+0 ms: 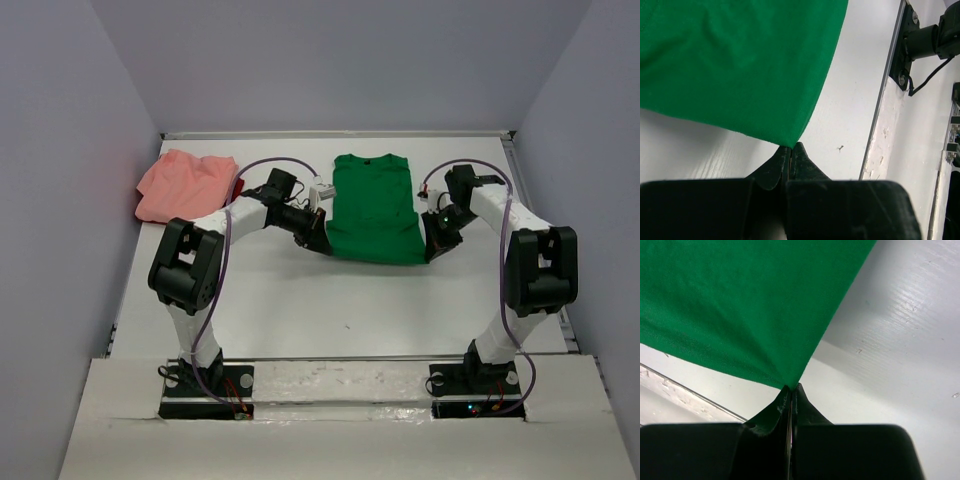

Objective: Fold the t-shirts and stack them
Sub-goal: Fold the tshirt

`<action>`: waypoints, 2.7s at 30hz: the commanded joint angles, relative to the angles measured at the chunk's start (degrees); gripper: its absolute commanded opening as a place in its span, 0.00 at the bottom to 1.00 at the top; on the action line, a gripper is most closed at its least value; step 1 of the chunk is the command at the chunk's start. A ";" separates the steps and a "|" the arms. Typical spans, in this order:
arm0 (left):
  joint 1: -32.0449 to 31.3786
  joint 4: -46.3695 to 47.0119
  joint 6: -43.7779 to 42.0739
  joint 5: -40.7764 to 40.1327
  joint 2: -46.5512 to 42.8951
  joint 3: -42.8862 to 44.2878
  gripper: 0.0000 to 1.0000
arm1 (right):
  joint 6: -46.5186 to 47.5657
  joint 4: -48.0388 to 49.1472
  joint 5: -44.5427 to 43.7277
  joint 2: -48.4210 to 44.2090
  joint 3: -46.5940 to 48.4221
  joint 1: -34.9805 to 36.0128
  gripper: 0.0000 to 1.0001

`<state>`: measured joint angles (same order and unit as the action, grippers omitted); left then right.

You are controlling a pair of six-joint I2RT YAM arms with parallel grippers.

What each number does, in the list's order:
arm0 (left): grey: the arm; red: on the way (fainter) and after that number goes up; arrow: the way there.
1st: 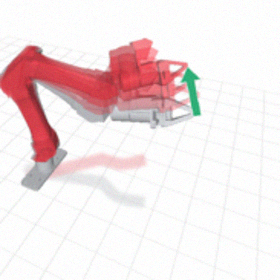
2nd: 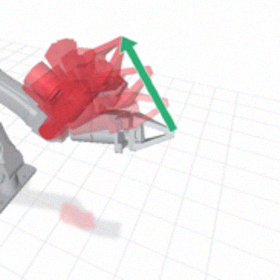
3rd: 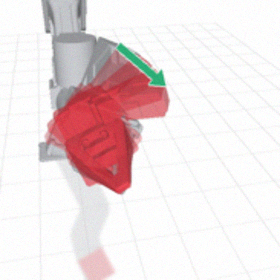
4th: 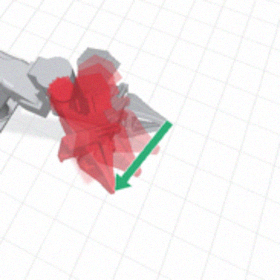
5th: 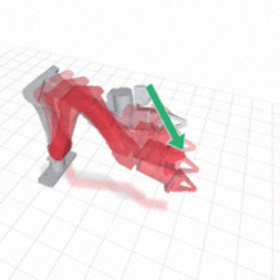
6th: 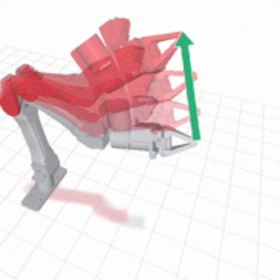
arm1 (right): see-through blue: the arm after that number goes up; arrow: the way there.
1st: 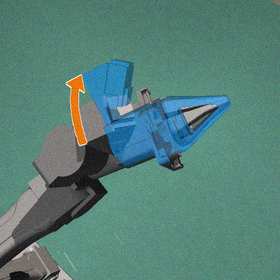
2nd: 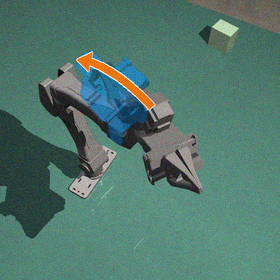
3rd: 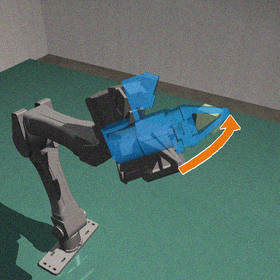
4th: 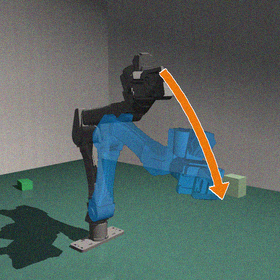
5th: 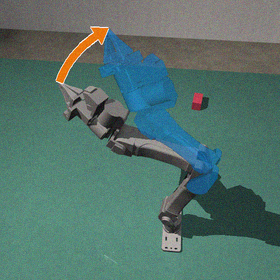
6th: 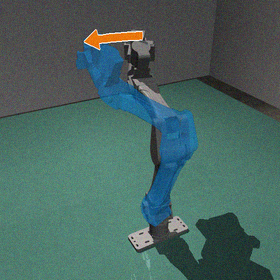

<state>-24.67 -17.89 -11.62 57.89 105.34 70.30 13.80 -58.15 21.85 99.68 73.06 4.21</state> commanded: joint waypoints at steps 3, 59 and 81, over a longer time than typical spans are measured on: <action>0.32 -0.39 -0.60 -0.06 -4.35 0.71 0.00 | 0.79 -2.05 -1.19 -3.09 2.62 0.01 0.00; -16.55 6.37 -15.18 -40.91 -12.70 -9.48 0.35 | 6.15 4.54 -7.08 -11.00 -6.08 0.01 0.50; -22.79 12.61 -27.05 -46.29 -18.76 -20.55 0.33 | 2.99 5.24 -11.56 -5.81 -5.03 0.01 0.50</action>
<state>-46.19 -8.27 -36.91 11.77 90.48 51.29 17.89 -54.81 11.46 93.49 67.00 4.19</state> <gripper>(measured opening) 0.330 0.502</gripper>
